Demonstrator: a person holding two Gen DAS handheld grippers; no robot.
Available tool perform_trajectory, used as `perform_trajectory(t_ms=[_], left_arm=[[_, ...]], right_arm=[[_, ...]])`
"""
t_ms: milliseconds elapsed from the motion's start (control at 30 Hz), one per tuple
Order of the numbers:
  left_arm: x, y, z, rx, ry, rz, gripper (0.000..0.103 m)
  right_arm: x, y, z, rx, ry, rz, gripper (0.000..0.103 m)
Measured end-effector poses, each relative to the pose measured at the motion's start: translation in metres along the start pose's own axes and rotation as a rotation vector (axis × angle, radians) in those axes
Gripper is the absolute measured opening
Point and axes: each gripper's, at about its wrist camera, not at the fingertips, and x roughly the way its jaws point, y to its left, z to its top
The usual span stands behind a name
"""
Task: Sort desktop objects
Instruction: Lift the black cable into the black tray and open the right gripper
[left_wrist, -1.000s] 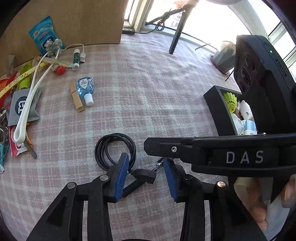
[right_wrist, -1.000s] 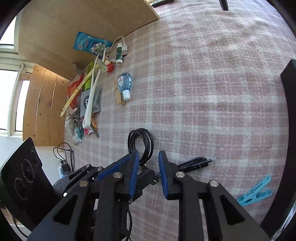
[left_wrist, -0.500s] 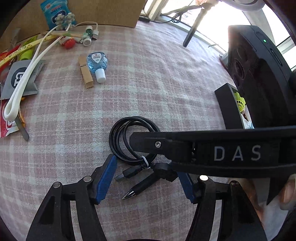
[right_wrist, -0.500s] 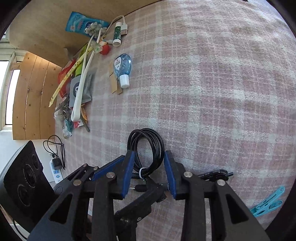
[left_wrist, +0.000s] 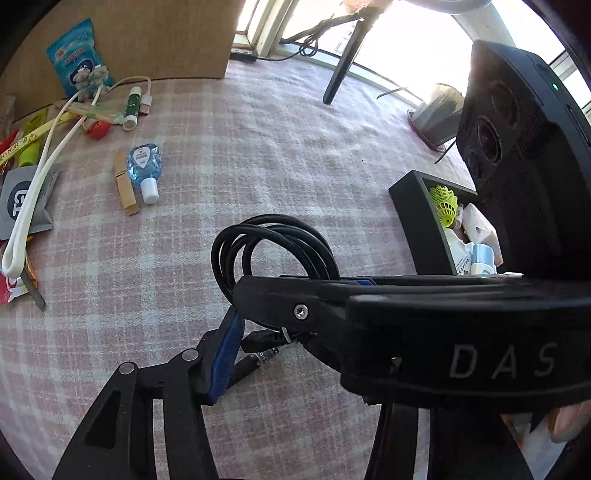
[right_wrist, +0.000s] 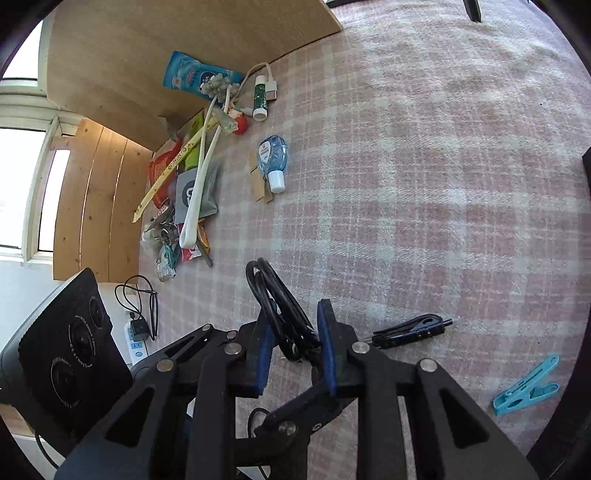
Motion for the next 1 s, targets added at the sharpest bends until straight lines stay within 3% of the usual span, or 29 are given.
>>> perform_trajectory(t_ms=[267, 533, 800, 900, 933, 1000], left_arm=[[0.009, -0.080, 0.029, 0.130, 0.004, -0.066, 0.040], [0.030, -0.168, 0.052, 0.272, 0.022, -0.115, 0.040], [0.048, -0.225, 0.061, 0.338, 0.030, -0.148, 0.040], [0.053, -0.234, 0.061, 0.356, 0.023, -0.092, 0.058], [0.052, -0.234, 0.060, 0.361, 0.017, -0.087, 0.062], [0.048, -0.230, 0.058, 0.373, 0.012, -0.080, 0.062]], right_arm=[[-0.072, -0.025, -0.004, 0.021, -0.123, -0.009, 0.022], [-0.148, -0.084, -0.012, 0.120, -0.249, -0.048, 0.021], [-0.200, -0.128, -0.024, 0.201, -0.341, -0.085, 0.021], [-0.211, -0.138, -0.026, 0.214, -0.348, -0.120, 0.022], [-0.214, -0.141, -0.026, 0.218, -0.352, -0.154, 0.024], [-0.220, -0.144, -0.029, 0.227, -0.368, -0.235, 0.048]])
